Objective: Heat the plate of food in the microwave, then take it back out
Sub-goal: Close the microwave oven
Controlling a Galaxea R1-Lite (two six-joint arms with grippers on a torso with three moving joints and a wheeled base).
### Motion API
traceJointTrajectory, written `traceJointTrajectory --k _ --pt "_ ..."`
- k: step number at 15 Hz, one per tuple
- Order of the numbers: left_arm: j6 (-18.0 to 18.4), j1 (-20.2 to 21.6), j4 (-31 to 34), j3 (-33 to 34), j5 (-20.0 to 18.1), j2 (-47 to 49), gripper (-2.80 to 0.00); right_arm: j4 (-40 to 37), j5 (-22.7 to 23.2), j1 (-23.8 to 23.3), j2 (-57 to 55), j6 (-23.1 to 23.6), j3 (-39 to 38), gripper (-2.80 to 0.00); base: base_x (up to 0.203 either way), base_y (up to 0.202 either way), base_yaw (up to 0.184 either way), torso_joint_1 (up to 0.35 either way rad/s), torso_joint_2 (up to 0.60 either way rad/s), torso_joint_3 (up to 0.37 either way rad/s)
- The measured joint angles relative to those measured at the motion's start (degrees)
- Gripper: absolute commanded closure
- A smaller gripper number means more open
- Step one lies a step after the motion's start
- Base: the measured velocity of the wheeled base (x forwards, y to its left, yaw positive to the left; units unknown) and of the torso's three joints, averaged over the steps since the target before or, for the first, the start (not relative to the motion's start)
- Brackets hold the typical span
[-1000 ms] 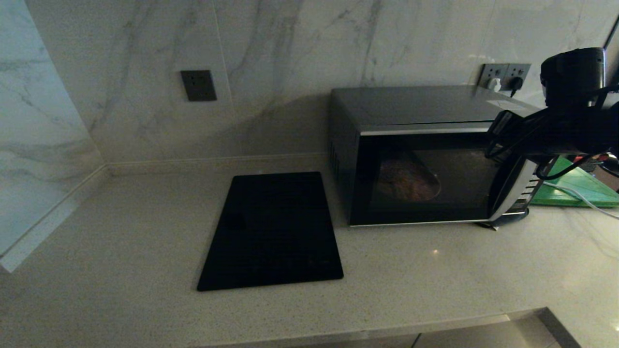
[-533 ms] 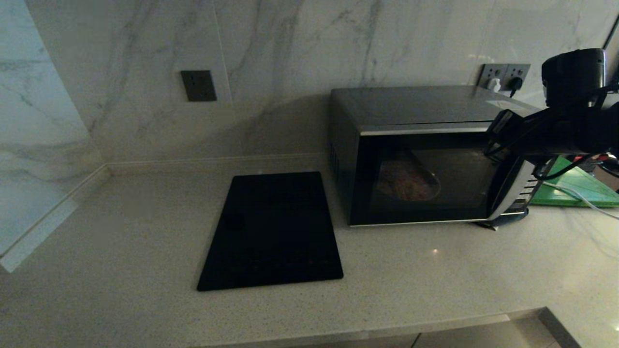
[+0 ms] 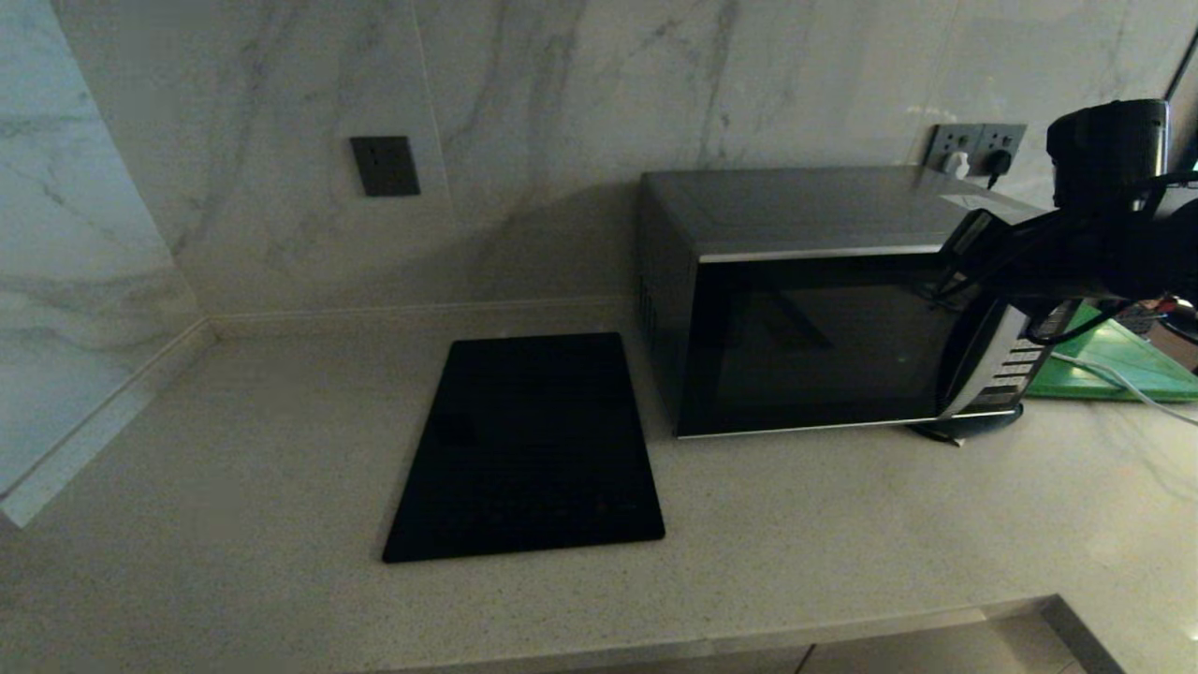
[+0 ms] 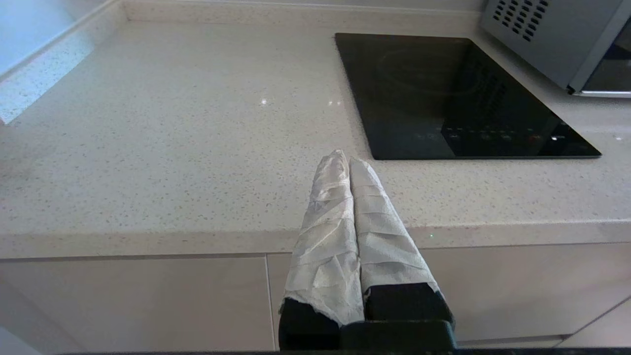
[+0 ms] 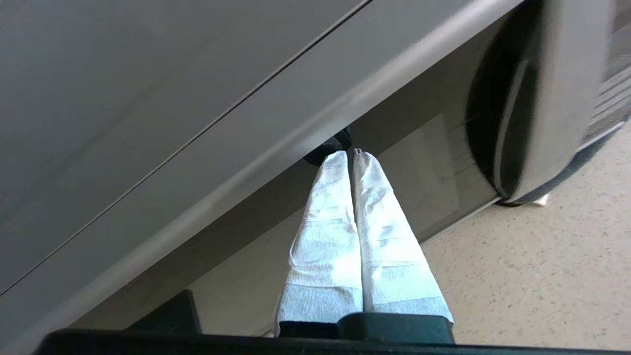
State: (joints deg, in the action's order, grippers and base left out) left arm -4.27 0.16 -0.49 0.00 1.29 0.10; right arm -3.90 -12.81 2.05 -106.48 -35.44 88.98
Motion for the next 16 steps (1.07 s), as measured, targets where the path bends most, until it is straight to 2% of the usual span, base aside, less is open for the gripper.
traceJointTrajectory --k 6,9,12,16 --pt "0.02 0.00 -0.03 0.00 -0.02 0.00 0.00 -0.41 2.32 -3.27 5.29 0.23 -4.92 0.00 0.000 0.000 0.000 0.000 0.00 0.000" --pt "0.00 0.00 0.02 0.00 -0.02 0.00 0.00 -1.65 6.04 -8.60 9.44 0.16 -7.74 0.00 0.000 0.000 0.000 0.000 0.00 0.000" --pt "0.00 0.00 -0.02 0.00 0.00 0.00 0.00 -5.18 17.99 -19.47 13.51 0.18 -9.40 0.00 0.000 0.000 0.000 0.000 0.00 0.000" --pt "0.00 0.00 -0.02 0.00 0.00 0.00 0.00 -5.91 38.73 -34.81 14.02 0.31 -13.70 0.00 0.000 0.000 0.000 0.000 0.00 0.000"
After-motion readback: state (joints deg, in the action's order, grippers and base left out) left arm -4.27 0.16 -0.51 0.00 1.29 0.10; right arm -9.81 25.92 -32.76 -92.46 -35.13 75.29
